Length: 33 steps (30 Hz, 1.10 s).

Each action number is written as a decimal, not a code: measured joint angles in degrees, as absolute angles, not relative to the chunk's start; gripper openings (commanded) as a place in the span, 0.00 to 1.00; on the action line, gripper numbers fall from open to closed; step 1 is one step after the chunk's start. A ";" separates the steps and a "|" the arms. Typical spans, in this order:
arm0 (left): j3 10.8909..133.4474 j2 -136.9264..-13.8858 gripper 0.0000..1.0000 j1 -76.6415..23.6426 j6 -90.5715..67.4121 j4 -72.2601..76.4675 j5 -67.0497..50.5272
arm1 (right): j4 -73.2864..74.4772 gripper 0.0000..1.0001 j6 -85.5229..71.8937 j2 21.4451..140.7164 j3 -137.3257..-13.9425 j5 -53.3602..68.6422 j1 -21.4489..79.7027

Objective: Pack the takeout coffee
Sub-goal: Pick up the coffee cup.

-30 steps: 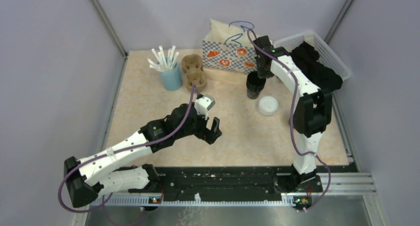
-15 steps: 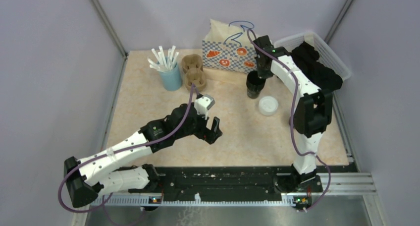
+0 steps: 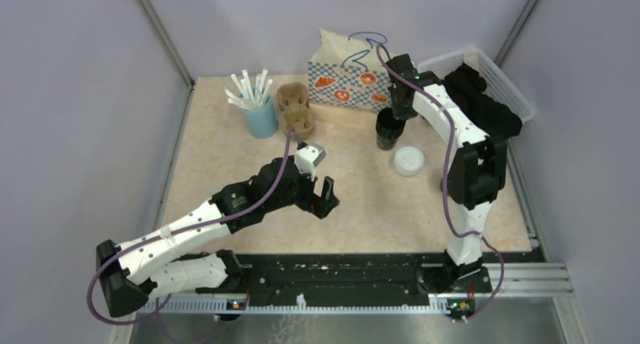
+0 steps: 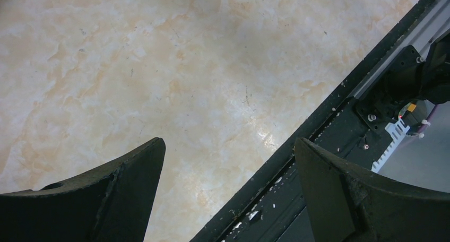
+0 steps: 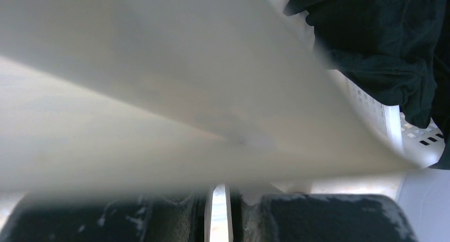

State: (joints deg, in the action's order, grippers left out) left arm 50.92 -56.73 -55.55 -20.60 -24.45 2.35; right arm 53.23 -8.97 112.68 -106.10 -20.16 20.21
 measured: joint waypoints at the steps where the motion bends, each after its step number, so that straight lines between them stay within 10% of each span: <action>1: 50.92 -56.73 0.99 -55.55 -20.64 -24.47 2.35 | 53.23 0.11 -8.97 112.68 -106.10 -20.16 20.21; 33: 50.89 -56.42 0.99 -55.55 -20.45 -24.45 1.63 | 55.42 0.00 -10.55 105.91 -102.69 -16.86 20.43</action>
